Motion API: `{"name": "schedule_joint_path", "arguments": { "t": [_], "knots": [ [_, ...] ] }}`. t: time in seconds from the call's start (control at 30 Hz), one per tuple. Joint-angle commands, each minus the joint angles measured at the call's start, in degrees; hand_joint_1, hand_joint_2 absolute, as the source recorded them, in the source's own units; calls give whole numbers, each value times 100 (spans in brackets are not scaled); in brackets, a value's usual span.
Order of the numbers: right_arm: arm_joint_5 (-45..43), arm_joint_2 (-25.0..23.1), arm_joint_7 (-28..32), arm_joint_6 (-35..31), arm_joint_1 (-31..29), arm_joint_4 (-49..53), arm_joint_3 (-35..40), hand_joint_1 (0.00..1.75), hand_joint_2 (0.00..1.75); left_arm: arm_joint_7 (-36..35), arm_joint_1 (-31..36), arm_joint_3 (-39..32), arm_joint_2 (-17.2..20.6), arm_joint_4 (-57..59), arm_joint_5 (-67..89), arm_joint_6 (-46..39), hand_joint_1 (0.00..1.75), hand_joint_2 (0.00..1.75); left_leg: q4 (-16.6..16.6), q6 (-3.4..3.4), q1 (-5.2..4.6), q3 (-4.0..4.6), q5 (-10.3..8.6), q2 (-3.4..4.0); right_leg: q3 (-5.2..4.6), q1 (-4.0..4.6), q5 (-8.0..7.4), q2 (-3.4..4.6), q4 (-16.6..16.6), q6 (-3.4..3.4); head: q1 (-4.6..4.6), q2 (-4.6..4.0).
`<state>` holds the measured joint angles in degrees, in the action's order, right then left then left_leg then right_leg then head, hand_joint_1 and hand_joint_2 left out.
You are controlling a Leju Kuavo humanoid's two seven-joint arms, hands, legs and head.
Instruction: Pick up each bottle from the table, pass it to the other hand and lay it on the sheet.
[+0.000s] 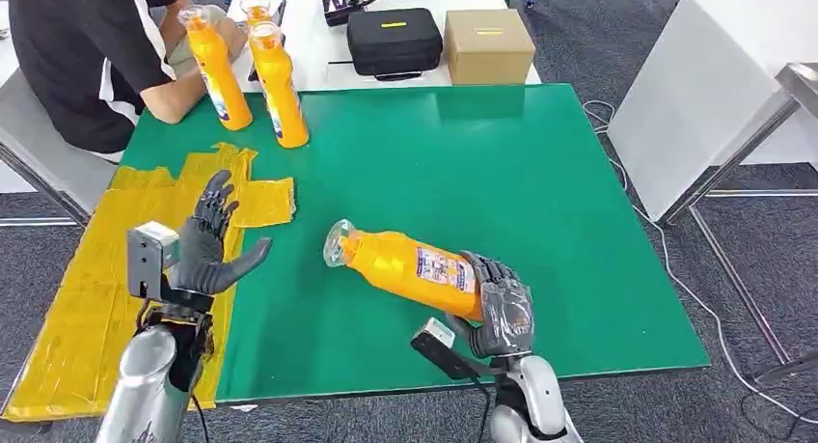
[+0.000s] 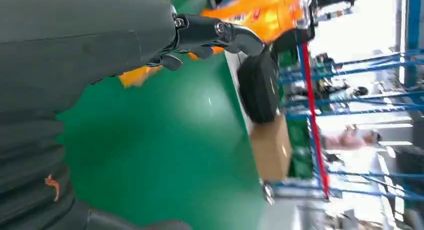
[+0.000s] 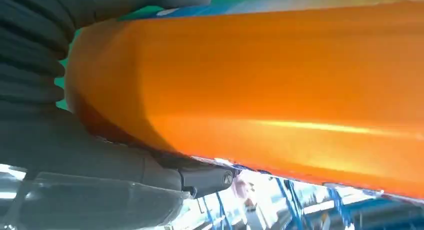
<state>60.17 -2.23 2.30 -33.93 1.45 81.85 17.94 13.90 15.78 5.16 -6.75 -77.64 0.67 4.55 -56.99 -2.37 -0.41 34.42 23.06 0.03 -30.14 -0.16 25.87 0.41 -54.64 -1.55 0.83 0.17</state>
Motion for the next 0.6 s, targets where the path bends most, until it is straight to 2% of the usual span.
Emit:
{"name": "schedule_joint_path", "arguments": {
  "t": [0.03, 0.23, 0.47, 0.6],
  "knots": [
    [-454, -77, 290, -549, -435, -703, -41, 175, 175, -453, -134, -185, 144, 195, -1782, 607, 0, 175, 8, 16, 2, -19, 6, 15, 16, 2, 1, 12, 9, 4, 0, 2],
    [-552, -276, 591, -607, -488, -618, -211, 175, 175, -641, -88, 318, 75, 715, -2135, 782, 0, 175, 7, 9, 0, -12, 2, -3, 11, -1, 2, -5, 7, 2, 0, 0],
    [-546, -515, 568, -543, -761, -735, 27, 175, 175, -594, -299, 834, -70, 522, -2005, 617, 0, 175, 3, 15, 2, -15, 9, 4, 14, 1, 6, 0, 6, 2, 0, 2],
    [-546, -505, 565, -546, -757, -737, 31, 175, 175, -594, -295, 838, -49, 515, -2009, 611, 0, 175, 3, 10, 2, -4, 3, 0, 4, 2, 2, -2, 6, 2, 0, 0]
  ]
}}
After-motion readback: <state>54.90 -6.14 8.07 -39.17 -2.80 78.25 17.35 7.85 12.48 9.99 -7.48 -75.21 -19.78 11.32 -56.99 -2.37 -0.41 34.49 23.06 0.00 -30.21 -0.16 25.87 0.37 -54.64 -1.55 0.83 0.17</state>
